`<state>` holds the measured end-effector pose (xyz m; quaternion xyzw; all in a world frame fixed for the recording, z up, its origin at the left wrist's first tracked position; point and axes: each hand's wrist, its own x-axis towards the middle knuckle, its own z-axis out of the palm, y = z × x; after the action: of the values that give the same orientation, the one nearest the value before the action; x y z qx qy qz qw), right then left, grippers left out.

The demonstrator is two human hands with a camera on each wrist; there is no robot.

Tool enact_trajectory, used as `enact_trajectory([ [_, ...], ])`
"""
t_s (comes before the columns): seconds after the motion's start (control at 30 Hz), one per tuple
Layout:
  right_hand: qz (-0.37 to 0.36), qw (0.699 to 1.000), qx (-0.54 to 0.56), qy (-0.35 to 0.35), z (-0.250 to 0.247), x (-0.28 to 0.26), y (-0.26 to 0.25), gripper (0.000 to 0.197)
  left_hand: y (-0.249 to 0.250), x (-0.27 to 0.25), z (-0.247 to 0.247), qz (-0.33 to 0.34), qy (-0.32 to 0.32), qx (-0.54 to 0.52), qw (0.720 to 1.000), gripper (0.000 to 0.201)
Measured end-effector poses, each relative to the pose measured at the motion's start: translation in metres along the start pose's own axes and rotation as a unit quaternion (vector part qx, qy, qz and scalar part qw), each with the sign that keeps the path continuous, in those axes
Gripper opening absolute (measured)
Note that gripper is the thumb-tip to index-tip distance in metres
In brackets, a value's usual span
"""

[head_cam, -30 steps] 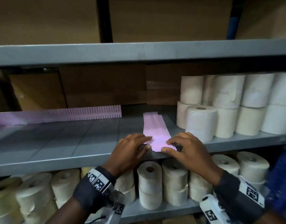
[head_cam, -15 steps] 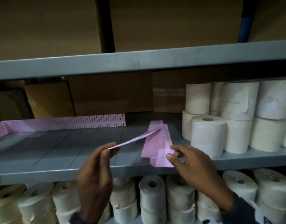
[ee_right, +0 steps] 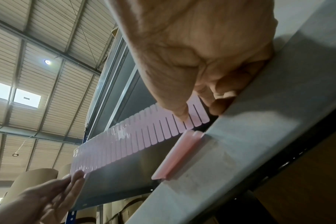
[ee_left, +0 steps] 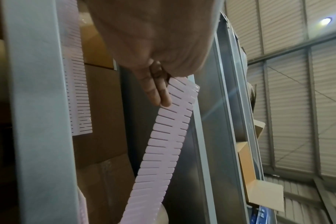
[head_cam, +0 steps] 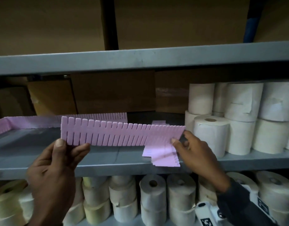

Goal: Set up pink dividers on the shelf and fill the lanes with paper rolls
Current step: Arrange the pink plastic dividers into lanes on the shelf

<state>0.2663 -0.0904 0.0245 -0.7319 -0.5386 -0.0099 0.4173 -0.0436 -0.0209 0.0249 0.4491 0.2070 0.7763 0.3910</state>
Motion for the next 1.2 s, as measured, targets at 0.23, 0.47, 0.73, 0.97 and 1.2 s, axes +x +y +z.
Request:
enact_trajectory([
  [0.23,-0.056,0.983,0.175,0.002,-0.011,-0.014,-0.017,0.036,0.018,0.013,-0.032,-0.019,-0.004,0.056,0.998,0.033],
  [0.47,-0.11,0.978,0.178,-0.004,-0.008,-0.018,-0.096,0.04,0.064,0.041,-0.093,0.105,-0.008,0.258,0.96,0.022],
  [0.73,-0.18,0.978,0.088,-0.067,0.042,0.047,-0.218,0.036,0.114,0.085,-0.178,0.139,0.043,0.314,0.938,0.034],
  [0.97,-0.168,0.966,0.142,-0.137,0.12,0.109,-0.297,0.016,0.119,0.134,-0.255,0.088,0.027,0.328,0.94,0.045],
  [1.2,-0.173,0.954,0.195,-0.152,0.198,0.15,-0.338,0.037,0.141,0.167,-0.28,0.151,-0.006,0.409,0.9,0.029],
])
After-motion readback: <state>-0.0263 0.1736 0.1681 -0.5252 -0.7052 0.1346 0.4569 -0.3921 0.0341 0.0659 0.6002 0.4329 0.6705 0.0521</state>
